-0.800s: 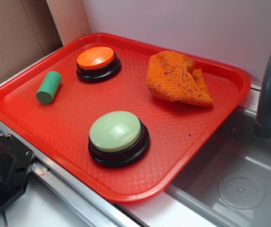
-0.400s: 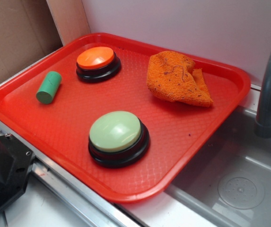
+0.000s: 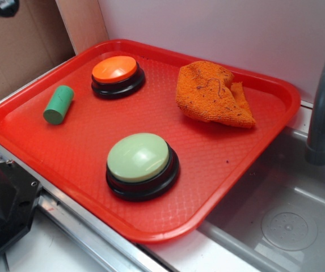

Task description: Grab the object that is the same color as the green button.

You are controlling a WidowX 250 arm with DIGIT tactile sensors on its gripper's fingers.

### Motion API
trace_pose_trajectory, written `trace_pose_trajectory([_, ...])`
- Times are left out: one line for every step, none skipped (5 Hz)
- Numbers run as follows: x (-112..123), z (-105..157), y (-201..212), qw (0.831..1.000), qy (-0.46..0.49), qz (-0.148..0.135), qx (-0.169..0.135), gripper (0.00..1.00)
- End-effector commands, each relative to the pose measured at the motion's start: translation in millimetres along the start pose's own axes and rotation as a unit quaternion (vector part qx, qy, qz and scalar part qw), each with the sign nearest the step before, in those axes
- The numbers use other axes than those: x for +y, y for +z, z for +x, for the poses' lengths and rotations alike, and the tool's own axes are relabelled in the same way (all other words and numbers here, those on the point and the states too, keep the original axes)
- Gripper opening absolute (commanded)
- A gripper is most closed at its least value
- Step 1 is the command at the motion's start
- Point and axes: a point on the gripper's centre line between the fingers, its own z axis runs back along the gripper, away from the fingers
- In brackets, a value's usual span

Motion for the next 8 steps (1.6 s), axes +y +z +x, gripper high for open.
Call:
trace_pose_trajectory([29, 28, -42, 0.992, 0.122, -0.001, -0.008, 1.00])
trace_pose_trajectory([43, 37, -68, 0.982, 0.185, 0.015, -0.016, 1.00])
trace_pose_trajectory([53, 44, -95, 0.975, 0.217, 0.026, -0.038, 1.00])
trace_pose_trajectory([65, 46, -116, 0.971, 0.229, 0.041, -0.054, 1.00])
trace_pose_trajectory([73, 49, -134, 0.968, 0.238, 0.038, -0.066, 1.00])
trace_pose_trajectory([75, 50, -146, 0.968, 0.239, 0.039, -0.072, 1.00])
trace_pose_trajectory([76, 55, -166, 0.966, 0.244, 0.029, -0.076, 1.00])
trace_pose_trajectory([80, 56, -177, 0.967, 0.243, 0.018, -0.071, 1.00])
